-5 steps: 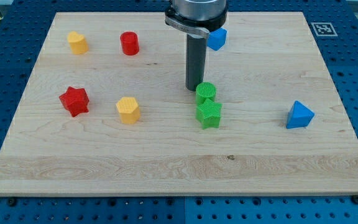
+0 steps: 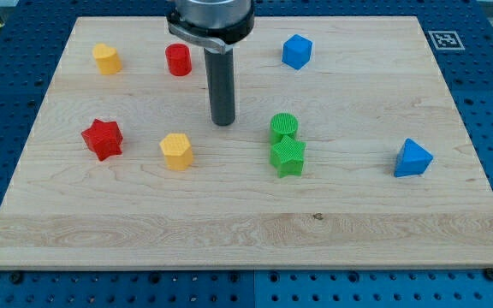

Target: Push yellow hexagon towards red circle

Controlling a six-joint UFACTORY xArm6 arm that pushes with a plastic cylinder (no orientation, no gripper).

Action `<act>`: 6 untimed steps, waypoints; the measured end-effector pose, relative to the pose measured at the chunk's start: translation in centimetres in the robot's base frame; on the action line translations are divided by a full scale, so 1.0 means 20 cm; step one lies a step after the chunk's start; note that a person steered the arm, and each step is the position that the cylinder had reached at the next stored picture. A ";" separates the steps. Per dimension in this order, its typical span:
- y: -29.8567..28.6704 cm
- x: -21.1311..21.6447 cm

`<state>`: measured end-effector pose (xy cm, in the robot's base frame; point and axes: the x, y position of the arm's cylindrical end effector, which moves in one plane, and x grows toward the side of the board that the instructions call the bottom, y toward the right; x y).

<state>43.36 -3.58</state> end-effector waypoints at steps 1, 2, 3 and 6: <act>0.01 0.22; 0.01 0.45; 0.00 0.62; -0.31 0.26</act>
